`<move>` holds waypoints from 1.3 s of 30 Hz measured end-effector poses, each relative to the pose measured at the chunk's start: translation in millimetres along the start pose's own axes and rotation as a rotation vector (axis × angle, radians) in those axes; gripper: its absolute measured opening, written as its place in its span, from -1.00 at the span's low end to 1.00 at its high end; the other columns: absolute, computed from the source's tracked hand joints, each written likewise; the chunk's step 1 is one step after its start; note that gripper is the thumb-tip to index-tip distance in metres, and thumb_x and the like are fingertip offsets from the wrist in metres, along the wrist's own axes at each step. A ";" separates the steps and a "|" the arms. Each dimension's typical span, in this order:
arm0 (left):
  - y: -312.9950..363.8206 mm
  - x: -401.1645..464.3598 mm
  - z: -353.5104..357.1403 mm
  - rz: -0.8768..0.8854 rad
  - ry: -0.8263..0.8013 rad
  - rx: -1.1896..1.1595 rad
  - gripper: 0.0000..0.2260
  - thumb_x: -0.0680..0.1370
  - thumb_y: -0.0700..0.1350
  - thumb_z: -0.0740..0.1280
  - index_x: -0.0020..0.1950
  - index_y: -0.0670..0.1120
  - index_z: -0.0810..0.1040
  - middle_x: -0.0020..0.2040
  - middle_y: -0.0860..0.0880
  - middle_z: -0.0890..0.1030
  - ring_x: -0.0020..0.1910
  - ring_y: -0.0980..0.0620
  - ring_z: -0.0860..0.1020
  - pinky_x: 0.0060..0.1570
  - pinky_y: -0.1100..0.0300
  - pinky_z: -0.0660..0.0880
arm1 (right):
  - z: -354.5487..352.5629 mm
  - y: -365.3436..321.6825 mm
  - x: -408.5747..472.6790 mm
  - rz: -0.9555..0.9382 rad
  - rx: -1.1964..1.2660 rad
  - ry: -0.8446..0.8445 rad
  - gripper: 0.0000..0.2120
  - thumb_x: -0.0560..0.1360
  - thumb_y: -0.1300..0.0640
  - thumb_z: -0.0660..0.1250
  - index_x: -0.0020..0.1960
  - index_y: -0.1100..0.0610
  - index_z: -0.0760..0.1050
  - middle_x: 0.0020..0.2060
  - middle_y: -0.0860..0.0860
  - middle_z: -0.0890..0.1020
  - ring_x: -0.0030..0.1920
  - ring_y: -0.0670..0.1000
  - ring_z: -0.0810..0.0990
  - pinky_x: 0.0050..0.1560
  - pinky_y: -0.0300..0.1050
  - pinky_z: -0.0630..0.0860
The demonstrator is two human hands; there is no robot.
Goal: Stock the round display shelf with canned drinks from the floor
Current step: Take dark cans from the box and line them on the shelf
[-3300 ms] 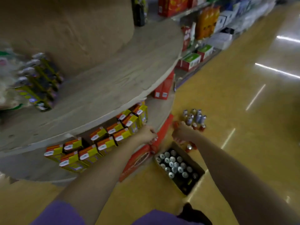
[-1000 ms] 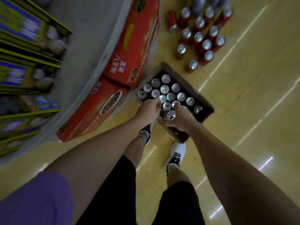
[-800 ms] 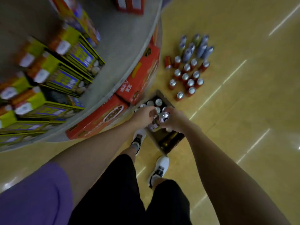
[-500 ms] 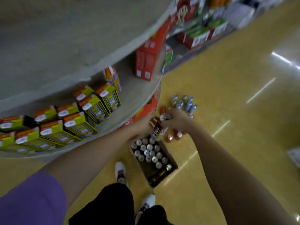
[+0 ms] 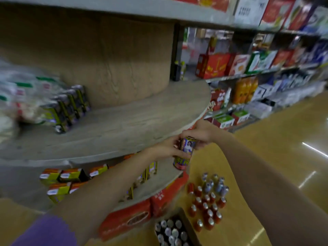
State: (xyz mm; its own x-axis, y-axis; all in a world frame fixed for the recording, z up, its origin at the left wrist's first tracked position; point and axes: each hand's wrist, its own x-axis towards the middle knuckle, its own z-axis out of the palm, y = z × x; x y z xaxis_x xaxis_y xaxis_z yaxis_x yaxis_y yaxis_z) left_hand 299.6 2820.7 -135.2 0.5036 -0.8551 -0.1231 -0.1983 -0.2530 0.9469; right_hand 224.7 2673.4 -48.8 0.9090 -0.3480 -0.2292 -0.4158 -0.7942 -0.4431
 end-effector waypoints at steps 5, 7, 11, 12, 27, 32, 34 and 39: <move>23.0 -27.0 -48.1 0.061 0.101 -0.081 -0.36 0.27 -0.26 0.62 0.29 -0.18 0.46 0.15 -0.09 0.65 0.08 0.01 0.63 0.13 0.15 0.57 | -21.5 -71.6 4.4 0.041 -0.006 -0.003 -0.48 0.32 -0.26 0.37 -0.28 0.24 0.62 -0.50 0.14 0.63 -0.51 0.10 0.53 -0.35 -0.11 0.49; 22.5 -36.3 -70.7 0.062 0.175 -0.067 -0.28 0.13 -0.10 0.65 0.24 -0.18 0.50 0.10 -0.11 0.67 0.07 -0.05 0.65 0.14 0.02 0.58 | -25.0 -97.6 9.5 0.066 -0.013 -0.078 -0.51 0.35 -0.27 0.35 -0.27 0.20 0.61 -0.46 0.15 0.61 -0.52 0.08 0.46 -0.36 -0.18 0.42; 17.4 -62.8 -123.0 0.044 0.212 -0.068 -0.58 0.30 -0.32 0.58 0.11 -0.25 0.57 -0.02 -0.11 0.67 -0.17 0.18 0.65 -0.10 0.26 0.60 | -21.5 -149.1 26.9 0.049 -0.091 -0.203 -0.38 0.40 -0.46 0.22 -0.06 0.10 0.62 -0.28 0.06 0.69 -0.41 0.03 0.59 -0.26 -0.19 0.49; 16.3 -71.9 -135.3 0.040 0.216 -0.066 -0.61 0.33 -0.35 0.56 0.12 -0.24 0.57 -0.03 -0.08 0.65 -0.23 0.25 0.62 -0.18 0.36 0.55 | -19.9 -162.1 31.0 0.019 -0.099 -0.231 -0.36 0.40 -0.47 0.19 0.05 0.06 0.62 -0.17 0.02 0.70 -0.30 0.03 0.64 -0.18 -0.16 0.54; -44.9 -179.1 -286.2 0.051 0.216 -0.451 -0.57 0.36 -0.33 0.49 0.22 -0.25 0.57 0.16 -0.26 0.62 0.17 -0.21 0.59 0.27 -0.08 0.44 | 34.4 -349.5 52.7 -0.342 -0.012 -0.278 -0.72 0.44 -0.05 0.47 -0.11 0.18 0.61 -0.34 0.03 0.56 -0.35 -0.01 0.48 -0.33 -0.16 0.46; -64.9 -204.4 -319.1 0.135 0.244 -0.517 -0.60 0.37 -0.43 0.42 0.19 -0.23 0.58 0.08 -0.18 0.65 0.08 -0.12 0.61 0.19 0.00 0.49 | 53.4 -399.0 53.2 -0.383 -0.097 -0.179 -0.68 0.36 -0.06 0.53 -0.13 0.21 0.66 -0.38 0.07 0.63 -0.37 -0.02 0.58 -0.32 -0.19 0.50; -70.6 -213.6 -330.9 0.150 0.248 -0.534 -0.60 0.40 -0.43 0.40 0.22 -0.24 0.55 0.05 -0.14 0.66 0.04 -0.08 0.63 0.09 0.12 0.54 | 65.7 -416.9 55.6 -0.376 -0.120 -0.117 -0.66 0.33 -0.05 0.53 -0.18 0.25 0.65 -0.44 0.08 0.61 -0.43 0.00 0.57 -0.37 -0.20 0.51; -88.1 -229.4 -354.5 0.143 0.348 -0.325 -0.56 0.41 -0.38 0.46 0.26 -0.17 0.53 0.06 -0.10 0.67 0.01 0.03 0.65 -0.02 0.22 0.54 | 95.7 -457.5 62.8 -0.319 -0.224 -0.008 -0.67 0.25 -0.14 0.43 -0.36 0.15 0.54 -0.57 -0.01 0.59 -0.48 0.04 0.59 -0.35 -0.14 0.55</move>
State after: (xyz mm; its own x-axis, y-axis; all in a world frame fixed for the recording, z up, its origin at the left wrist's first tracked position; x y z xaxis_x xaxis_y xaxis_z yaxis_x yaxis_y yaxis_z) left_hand 499.6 3199.5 -85.1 0.7524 -0.6551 0.0690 -0.0414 0.0575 0.9975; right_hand 469.3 3062.5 56.6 0.9910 -0.0628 -0.1181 -0.0952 -0.9512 -0.2935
